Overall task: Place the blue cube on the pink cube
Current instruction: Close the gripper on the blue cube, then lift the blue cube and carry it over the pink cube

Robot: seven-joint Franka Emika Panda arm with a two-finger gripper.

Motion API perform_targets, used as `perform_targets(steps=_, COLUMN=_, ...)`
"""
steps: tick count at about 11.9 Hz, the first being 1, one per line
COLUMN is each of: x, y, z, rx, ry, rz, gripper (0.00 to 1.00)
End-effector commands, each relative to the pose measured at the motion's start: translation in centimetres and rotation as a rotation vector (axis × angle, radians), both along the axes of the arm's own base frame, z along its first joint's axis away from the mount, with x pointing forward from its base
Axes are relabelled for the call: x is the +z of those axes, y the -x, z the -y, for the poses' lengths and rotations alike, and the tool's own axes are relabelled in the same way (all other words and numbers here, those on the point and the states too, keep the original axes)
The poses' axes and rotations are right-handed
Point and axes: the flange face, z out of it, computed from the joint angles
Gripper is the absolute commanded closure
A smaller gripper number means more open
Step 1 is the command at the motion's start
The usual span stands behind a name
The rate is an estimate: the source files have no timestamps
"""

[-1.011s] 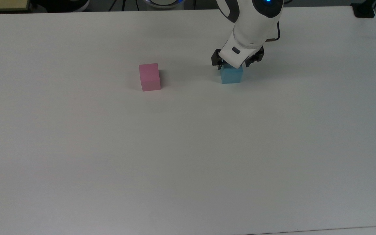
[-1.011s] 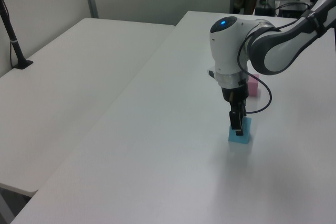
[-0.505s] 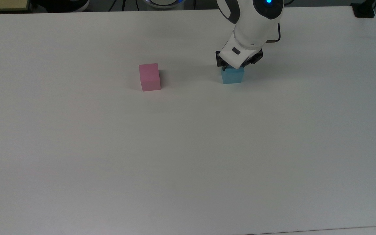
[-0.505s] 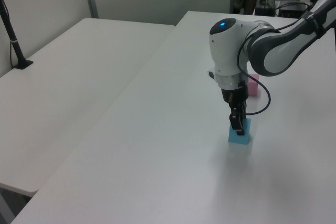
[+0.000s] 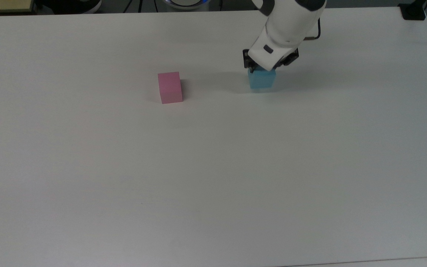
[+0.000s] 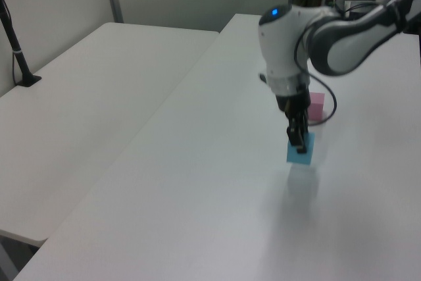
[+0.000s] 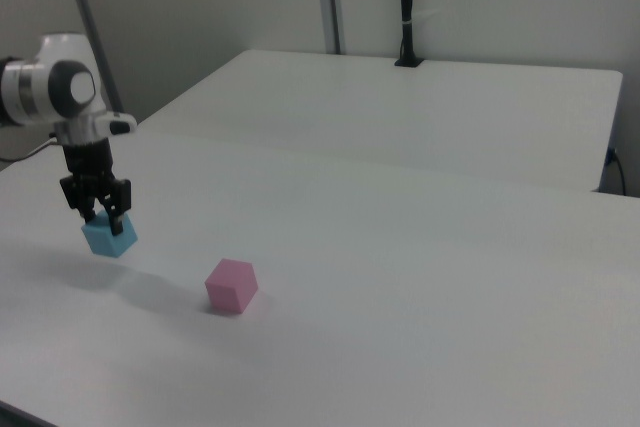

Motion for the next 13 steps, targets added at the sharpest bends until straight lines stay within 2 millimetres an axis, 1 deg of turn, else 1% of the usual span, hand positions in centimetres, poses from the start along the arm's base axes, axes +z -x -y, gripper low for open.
perform_targets(steps=1, x=6.6, y=0.6, z=1.8, rx=0.017, ry=0.014, rz=0.007, gripper=0.72)
perform_targets(steps=2, x=8.7, y=0.9, z=2.8, rx=0.006, ry=0.019, rz=0.029, gripper=0.72)
perform_targets(steps=3, x=11.0, y=0.8, z=4.3, rx=0.008, ry=0.018, rz=0.045, gripper=0.72)
perform_targets(steps=4, x=12.7, y=0.7, z=5.7, rx=0.009, ry=0.017, rz=0.037, gripper=0.72)
perform_targets(steps=5, x=13.6, y=0.5, z=6.7, rx=-0.001, ry=0.010, rz=0.031, gripper=0.72)
perform_targets(steps=6, x=13.7, y=0.1, z=7.5, rx=-0.012, ry=0.007, rz=0.037, gripper=0.72)
perform_targets(steps=7, x=13.7, y=-0.5, z=9.0, rx=-0.039, ry=0.007, rz=0.045, gripper=0.72)
perform_targets(steps=9, x=15.4, y=-2.4, z=13.7, rx=-0.083, ry=-0.005, rz=0.093, gripper=0.72)
perform_targets(steps=10, x=16.4, y=-3.3, z=16.5, rx=-0.094, ry=-0.011, rz=0.117, gripper=0.72)
perform_targets(steps=11, x=16.6, y=-3.6, z=18.4, rx=-0.092, ry=-0.014, rz=0.120, gripper=0.72)
perform_targets(steps=12, x=16.7, y=-4.0, z=19.6, rx=-0.093, ry=-0.016, rz=0.138, gripper=0.72)
perform_targets(steps=13, x=16.9, y=-4.4, z=21.7, rx=-0.116, ry=-0.015, rz=0.163, gripper=0.72)
